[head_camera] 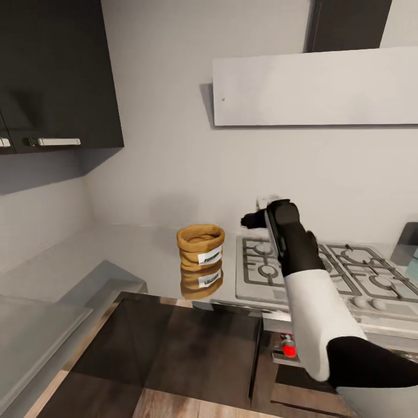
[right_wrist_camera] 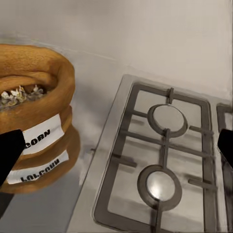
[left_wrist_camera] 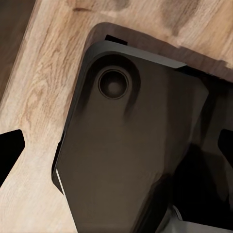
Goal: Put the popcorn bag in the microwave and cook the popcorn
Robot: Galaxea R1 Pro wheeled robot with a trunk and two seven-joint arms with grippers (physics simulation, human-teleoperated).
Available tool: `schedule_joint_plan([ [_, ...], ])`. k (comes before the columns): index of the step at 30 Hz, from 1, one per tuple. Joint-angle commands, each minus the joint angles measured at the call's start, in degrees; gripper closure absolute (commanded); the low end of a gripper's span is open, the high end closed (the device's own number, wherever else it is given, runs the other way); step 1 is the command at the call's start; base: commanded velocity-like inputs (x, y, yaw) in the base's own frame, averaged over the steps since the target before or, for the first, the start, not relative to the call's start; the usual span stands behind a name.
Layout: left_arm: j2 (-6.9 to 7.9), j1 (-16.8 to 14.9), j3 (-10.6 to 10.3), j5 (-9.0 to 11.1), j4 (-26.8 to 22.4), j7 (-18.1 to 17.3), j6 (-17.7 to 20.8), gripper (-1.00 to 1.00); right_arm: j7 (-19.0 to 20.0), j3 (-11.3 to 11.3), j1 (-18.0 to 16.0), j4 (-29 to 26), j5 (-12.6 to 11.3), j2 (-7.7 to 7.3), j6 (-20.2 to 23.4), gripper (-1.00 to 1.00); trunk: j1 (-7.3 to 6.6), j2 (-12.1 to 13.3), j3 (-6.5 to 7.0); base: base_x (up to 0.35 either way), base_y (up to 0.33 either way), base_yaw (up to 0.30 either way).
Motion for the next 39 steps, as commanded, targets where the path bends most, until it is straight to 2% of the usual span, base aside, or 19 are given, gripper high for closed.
schedule_joint_plan([
  [1,0.0,0.02,0.03,0.22,-0.07,-0.02,-0.07,-1.0,0.57,-1.13,-1.62,2.32,0.6,0.06,0.17,-1.0,0.01,-0.04,-0.07,0.0,0.0,0.0],
  [5,0.0,0.01,0.05,0.21,-0.07,-0.02,-0.14,-1.0,0.57,-2.37,-3.05,4.73,0.79,0.06,0.17,-1.0,0.01,-0.04,-0.07,0.0,0.0,0.0],
  [17,-0.07,0.01,0.1,0.06,-0.15,-0.02,-0.16,-1.0,0.52,-2.23,-3.22,5.68,0.42,0.06,0.17,-1.0,0.01,-0.04,-0.07,0.0,0.0,0.0],
  [26,-0.04,0.01,0.06,0.05,-0.15,-0.01,-0.16,-1.0,-1.52,-2.09,-3.16,8.98,0.3,0.06,0.17,-1.0,0.01,-0.04,-0.07,0.007,0.0,0.0],
  [39,0.02,0.02,-0.16,0.14,-0.16,-0.02,-0.16,-1.0,-1.15,-2.26,-3.14,9.07,0.27,0.06,0.17,-1.0,0.01,-0.04,-0.07,0.245,0.096,0.0],
])
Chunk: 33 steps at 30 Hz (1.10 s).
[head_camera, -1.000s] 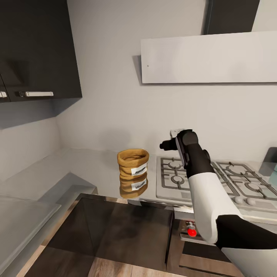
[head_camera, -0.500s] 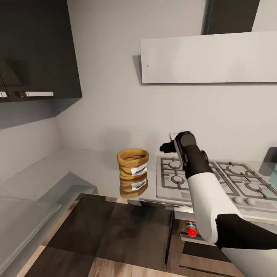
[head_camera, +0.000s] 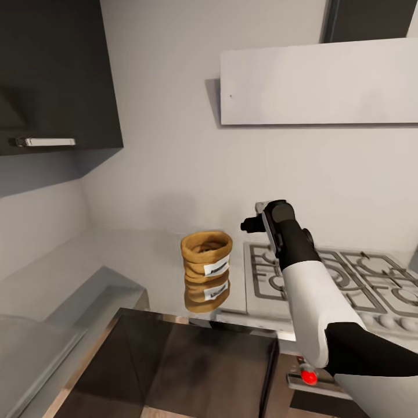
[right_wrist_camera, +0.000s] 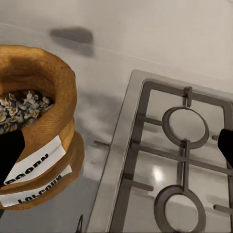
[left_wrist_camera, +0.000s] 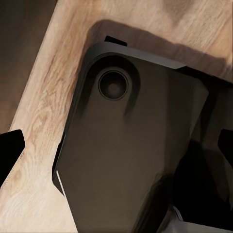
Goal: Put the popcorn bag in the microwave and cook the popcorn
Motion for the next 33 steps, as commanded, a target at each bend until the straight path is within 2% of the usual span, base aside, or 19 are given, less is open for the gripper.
schedule_joint_plan([
  [1,-0.01,0.01,0.02,0.23,-0.07,-0.02,-0.07,-1.0,0.55,-0.21,-0.06,-0.07,0.6,0.07,0.16,-1.0,0.03,-0.04,-0.07,0.115,0.014,0.0],
  [14,0.0,0.0,0.14,0.09,-0.07,-0.02,-0.07,-1.0,0.53,-0.3,-0.04,-0.1,0.6,0.07,0.16,-1.0,0.03,-0.04,-0.07,0.019,0.001,0.0],
  [33,0.16,0.0,0.1,0.23,-0.07,-0.02,-0.07,-1.0,0.8,0.02,-0.04,0.16,0.53,0.07,0.16,-1.0,0.03,-0.04,-0.07,0.177,0.0,0.0],
])
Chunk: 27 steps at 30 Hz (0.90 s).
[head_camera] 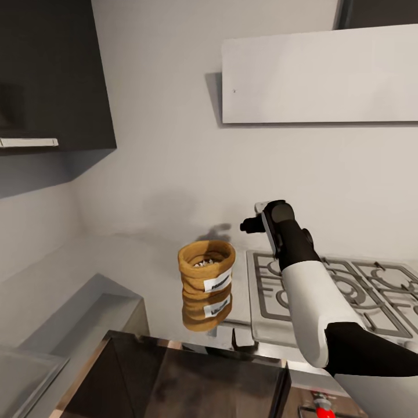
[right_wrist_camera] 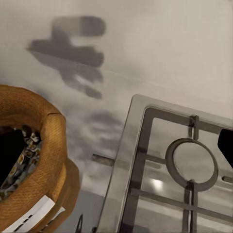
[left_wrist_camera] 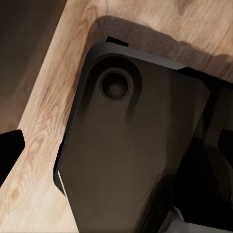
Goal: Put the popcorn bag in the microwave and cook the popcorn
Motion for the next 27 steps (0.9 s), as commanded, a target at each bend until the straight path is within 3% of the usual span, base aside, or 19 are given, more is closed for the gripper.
schedule_joint_plan([
  [1,0.0,0.01,0.03,0.23,-0.07,-0.02,-0.07,-1.0,0.65,-0.19,-0.04,0.16,0.44,0.07,0.16,-1.0,0.01,-0.04,-0.07,0.024,0.0,0.0],
  [7,-0.01,0.02,0.03,0.23,-0.07,-0.02,-0.07,-1.0,0.99,-0.17,-0.04,6.33,-2.1,0.07,0.16,-1.0,0.01,-0.04,-0.07,0.005,0.0,0.0],
  [12,0.0,0.04,0.03,0.23,-0.07,-0.02,-0.07,-1.0,1.08,-0.17,-0.04,7.19,-2.3,0.07,0.16,-1.0,0.01,-0.04,-0.07,0.0,0.0,0.0],
  [16,0.09,0.02,0.19,0.21,-0.07,-0.08,-0.07,-1.0,-0.22,-1.46,1.25,5.9,-3.52,0.07,0.16,-1.0,0.01,-0.04,-0.07,0.0,0.0,0.0],
  [22,0.0,0.02,0.46,0.38,-0.07,0.08,0.05,-1.0,1.0,-2.35,1.8,6.98,-1.71,-0.06,-0.5,-1.0,0.01,-0.04,-0.07,0.0,0.0,0.0],
  [27,0.0,0.01,0.39,0.32,-0.07,0.16,0.02,-1.0,0.75,-3.1,1.8,6.95,-1.61,-0.08,-0.29,-1.0,0.01,-0.04,-0.07,0.0,0.0,0.162],
])
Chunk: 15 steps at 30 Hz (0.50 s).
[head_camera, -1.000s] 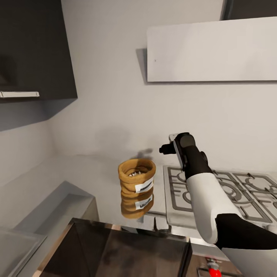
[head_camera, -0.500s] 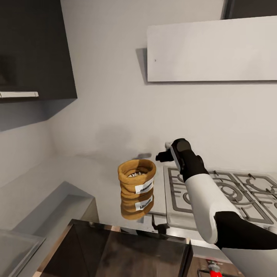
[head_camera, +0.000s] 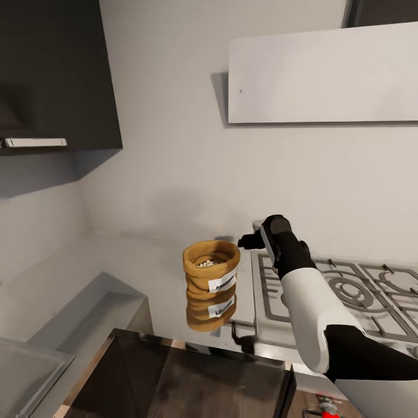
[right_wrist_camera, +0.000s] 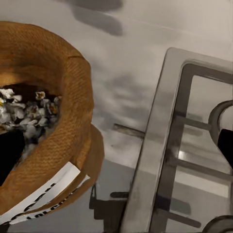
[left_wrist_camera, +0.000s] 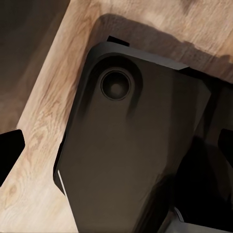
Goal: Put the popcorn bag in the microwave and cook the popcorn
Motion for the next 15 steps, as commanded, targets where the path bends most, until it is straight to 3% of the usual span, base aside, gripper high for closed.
schedule_joint_plan([
  [1,0.0,0.01,0.05,0.21,-0.06,0.0,-0.07,-1.0,0.43,-0.33,-0.04,-0.06,0.56,0.07,0.19,-1.0,0.01,-0.05,-0.07,0.0,0.0,0.27],
  [6,0.0,0.02,0.0,0.16,-0.06,0.0,-0.07,-1.0,0.28,-0.24,-0.04,-4.32,0.63,0.0,0.63,-1.0,0.01,-0.05,-0.07,0.0,0.0,0.25],
  [11,-0.03,0.02,-0.05,-0.14,-0.06,0.07,-0.08,-1.0,0.04,0.02,-0.04,-8.69,0.98,-0.08,0.63,-1.0,0.01,-0.05,-0.07,0.0,-0.026,0.039],
  [15,-0.01,0.01,-0.04,0.08,-0.06,0.09,-0.14,-1.0,-1.03,0.11,-0.04,-9.16,1.11,-0.18,0.63,-1.0,0.01,-0.05,-0.07,0.0,-0.234,0.002],
])
